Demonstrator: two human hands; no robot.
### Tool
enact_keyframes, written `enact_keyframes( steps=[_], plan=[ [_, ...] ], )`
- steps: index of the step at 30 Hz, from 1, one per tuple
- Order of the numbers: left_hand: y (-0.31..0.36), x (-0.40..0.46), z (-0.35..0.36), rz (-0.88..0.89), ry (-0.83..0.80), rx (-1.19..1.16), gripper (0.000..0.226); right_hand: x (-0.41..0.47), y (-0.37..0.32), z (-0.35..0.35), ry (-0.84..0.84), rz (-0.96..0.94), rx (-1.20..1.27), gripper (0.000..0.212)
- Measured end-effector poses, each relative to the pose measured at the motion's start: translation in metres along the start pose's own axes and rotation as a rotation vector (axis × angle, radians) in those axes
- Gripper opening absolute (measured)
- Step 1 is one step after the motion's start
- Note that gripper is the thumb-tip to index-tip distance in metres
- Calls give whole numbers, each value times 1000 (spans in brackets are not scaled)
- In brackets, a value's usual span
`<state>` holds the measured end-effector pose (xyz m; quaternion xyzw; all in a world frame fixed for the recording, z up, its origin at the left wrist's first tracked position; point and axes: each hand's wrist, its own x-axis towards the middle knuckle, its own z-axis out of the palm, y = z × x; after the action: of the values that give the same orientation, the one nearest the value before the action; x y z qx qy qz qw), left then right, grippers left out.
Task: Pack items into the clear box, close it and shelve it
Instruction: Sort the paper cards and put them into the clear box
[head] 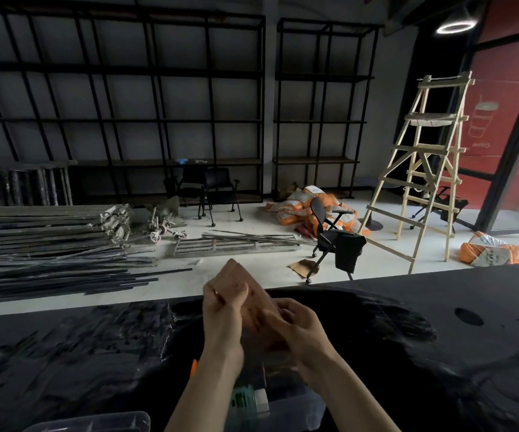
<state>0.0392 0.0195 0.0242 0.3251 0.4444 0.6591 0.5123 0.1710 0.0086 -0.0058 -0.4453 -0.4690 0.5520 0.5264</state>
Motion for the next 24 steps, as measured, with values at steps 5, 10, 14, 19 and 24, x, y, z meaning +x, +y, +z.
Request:
enact_keyframes(
  steps=[5,10,14,19,24],
  plan=[
    [16,2,-26,226,-132,367,38,0,-12,-5,106,-49,270,33],
    [18,-9,-22,143,-186,325,20,-1,-22,12,63,-113,157,12],
    [16,-20,-4,193,-42,234,30,-1,-26,31,229,-123,-8,46],
    [8,-17,-7,264,136,201,9,-1,-35,29,261,100,-54,84],
    [3,-15,-1,220,178,193,14,-2,-35,36,404,106,5,33]
  ],
)
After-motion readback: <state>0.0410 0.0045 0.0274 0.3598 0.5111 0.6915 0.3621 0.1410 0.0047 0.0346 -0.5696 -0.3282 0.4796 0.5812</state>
